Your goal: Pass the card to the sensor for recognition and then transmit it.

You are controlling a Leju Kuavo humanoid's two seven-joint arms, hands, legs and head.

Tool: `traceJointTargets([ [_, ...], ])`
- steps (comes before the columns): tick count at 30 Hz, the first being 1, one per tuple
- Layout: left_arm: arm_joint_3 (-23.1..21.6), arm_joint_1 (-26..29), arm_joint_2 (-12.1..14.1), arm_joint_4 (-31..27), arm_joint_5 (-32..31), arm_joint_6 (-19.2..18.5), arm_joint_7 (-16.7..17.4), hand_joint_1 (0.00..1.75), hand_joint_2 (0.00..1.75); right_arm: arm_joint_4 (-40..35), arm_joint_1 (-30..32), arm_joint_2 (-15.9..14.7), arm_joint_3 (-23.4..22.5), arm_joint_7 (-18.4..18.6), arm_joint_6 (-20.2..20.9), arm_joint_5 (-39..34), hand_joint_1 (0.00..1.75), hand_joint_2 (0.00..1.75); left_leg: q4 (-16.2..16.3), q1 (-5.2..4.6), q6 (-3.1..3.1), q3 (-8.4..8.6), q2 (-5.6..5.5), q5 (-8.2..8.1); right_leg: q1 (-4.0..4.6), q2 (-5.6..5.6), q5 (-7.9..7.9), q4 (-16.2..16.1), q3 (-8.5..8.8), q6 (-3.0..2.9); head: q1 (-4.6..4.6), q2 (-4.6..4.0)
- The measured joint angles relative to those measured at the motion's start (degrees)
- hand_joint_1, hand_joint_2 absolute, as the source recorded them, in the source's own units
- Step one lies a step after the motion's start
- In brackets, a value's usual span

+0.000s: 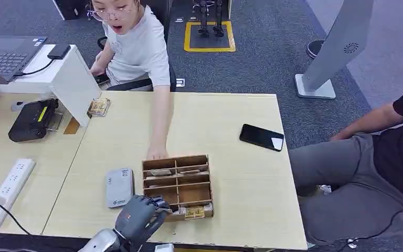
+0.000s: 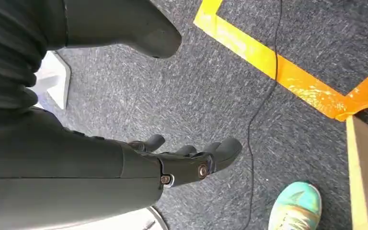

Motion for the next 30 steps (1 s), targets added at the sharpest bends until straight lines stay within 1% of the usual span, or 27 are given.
traceJointTargets([
  [1, 0.57, -0.44, 0.61, -1.22, 3.13, -1.6, -1.07, 1.75, 1.75, 0.0, 0.01, 0.0, 0.04, -0.13, 0.0, -0.11, 0.0, 1.75, 0.0, 0.01, 0.0, 0.0, 0.0, 0.0, 0.01, 0.0, 0.0, 0.0, 0.0, 0.0, 0.0, 0.0],
  [3, 2.01, -1.56, 1.74, -3.74, 6.64, -4.39, -1.66, 1.75, 1.75, -0.02, -0.02, 0.0, 0.11, -0.22, 0.0, -0.31, 0.0, 1.75, 0.0, 0.01, 0.0, 0.0, -0.01, 0.0, 0.01, -0.01, 0.0, 0.01, 0.0, 0.0, -0.02, 0.0],
  [6, 3.39, -2.97, 3.02, -6.34, 8.98, -5.81, -3.3, 1.75, 1.75, 0.0, -0.01, 0.0, 0.13, -0.44, 0.04, -0.41, 0.0, 1.75, 0.0, 0.03, -0.02, 0.0, -0.01, 0.02, 0.06, 0.0, 0.01, 0.02, 0.0, -0.01, 0.0, 0.0],
  [7, 3.47, -3.72, 4.04, -7.66, 10.42, -6.44, -4.42, 1.75, 1.75, 0.0, -0.02, 0.0, 0.18, -0.65, 0.09, -0.46, 0.0, 1.75, 0.0, 0.04, -0.01, -0.01, 0.0, 0.05, 0.08, 0.0, 0.01, 0.02, -0.02, -0.01, 0.0, 0.0],
  [8, 3.63, -4.95, 5.42, -9.18, 12.37, -7.41, -5.4, 1.75, 1.75, 0.0, -0.04, 0.0, 0.22, -0.92, 0.11, -0.48, 0.0, 1.75, 0.0, 0.06, -0.01, -0.02, -0.01, 0.05, 0.09, 0.0, 0.02, 0.02, -0.02, -0.03, 0.02, 0.0],
  [10, 5.01, -8.68, 8.92, -12.75, 17.81, -10.82, -6.62, 1.75, 1.75, 0.0, -0.06, 0.0, 0.26, -1.16, 0.13, -0.7, 0.0, 1.75, 0.0, 0.08, -0.05, -0.03, -0.02, 0.08, 0.09, -0.01, 0.02, 0.04, -0.02, -0.04, 0.0, 0.0],
  [13, 9.91, -14.72, 14.83, -17.87, 26.66, -17.86, -7.08, 1.75, 1.75, 0.0, -0.04, -0.02, 0.28, -1.4, 0.11, -1.03, 0.0, 1.75, -0.01, 0.11, -0.16, -0.02, -0.01, 0.15, 0.16, -0.02, 0.09, 0.11, -0.02, -0.15, 0.02, 0.0],
  [15, 14.0, -17.68, 17.45, -20.34, 30.71, -20.89, -6.95, 1.75, 1.75, 0.0, 0.02, 0.0, 0.28, -1.4, 0.2, -1.2, 0.0, 1.75, -0.01, 0.12, -0.16, -0.01, 0.03, 0.15, 0.19, 0.02, 0.11, 0.11, -0.05, -0.17, 0.0, 0.0],
  [16, 15.59, -18.82, 18.27, -21.2, 31.58, -21.57, -6.9, 1.75, 1.75, 0.0, 0.06, 0.0, 0.28, -1.4, 0.28, -1.33, 0.0, 1.75, -0.01, 0.12, -0.16, -0.01, 0.03, 0.15, 0.19, 0.02, 0.11, 0.11, -0.05, -0.17, 0.0, 0.0],
  [17, 16.96, -19.65, 19.45, -21.92, 31.92, -21.98, -6.86, 1.75, 1.75, 0.0, 0.1, 0.0, 0.28, -1.4, 0.26, -1.38, 0.0, 1.75, -0.01, 0.12, -0.16, -0.01, 0.03, 0.15, 0.19, 0.02, 0.11, 0.11, -0.05, -0.17, 0.0, 0.0],
  [19, 19.02, -20.1, 20.57, -23.19, 32.07, -22.27, -6.66, 1.75, 1.75, 0.0, 0.09, 0.0, 0.28, -1.38, 0.26, -1.42, 0.0, 1.75, -0.01, 0.12, -0.16, -0.01, 0.03, 0.15, 0.19, 0.02, 0.1, 0.11, -0.06, -0.18, 0.0, 0.0],
  [23, 20.83, -20.14, 21.64, -24.59, 31.59, -22.38, -6.62, 1.75, 1.75, 0.0, 0.07, 0.0, 0.31, -1.18, 0.28, -1.42, 0.0, 1.75, -0.01, 0.11, -0.16, -0.04, 0.02, 0.14, 0.18, 0.01, 0.1, 0.1, -0.07, -0.18, 0.02, 0.0],
  [26, 21.9, -20.13, 22.05, -25.15, 29.56, -21.11, -6.25, 1.75, 1.75, 0.04, 0.09, 0.02, 0.35, -0.9, 0.35, -1.4, 0.0, 1.75, -0.01, 0.1, -0.15, -0.04, 0.02, 0.14, 0.18, 0.01, 0.1, 0.09, -0.07, -0.18, 0.02, 0.0],
  [28, 22.64, -20.19, 22.12, -25.31, 26.43, -19.85, -4.33, 1.75, 1.75, 0.15, 0.07, 0.15, 0.52, -0.57, 0.13, -1.33, 0.0, 1.75, 0.0, 0.1, -0.15, -0.02, 0.02, 0.14, 0.18, 0.01, 0.1, 0.09, -0.08, -0.18, 0.02, 0.0],
  [30, 22.86, -20.81, 22.01, -25.17, 20.98, -18.13, -1.17, 1.75, 1.75, 0.24, 0.04, 0.31, 0.96, -0.35, -0.11, -1.33, 0.0, 1.75, 0.0, 0.11, -0.16, -0.03, 0.02, 0.15, 0.18, 0.01, 0.11, 0.09, -0.09, -0.18, 0.02, 0.0],
])
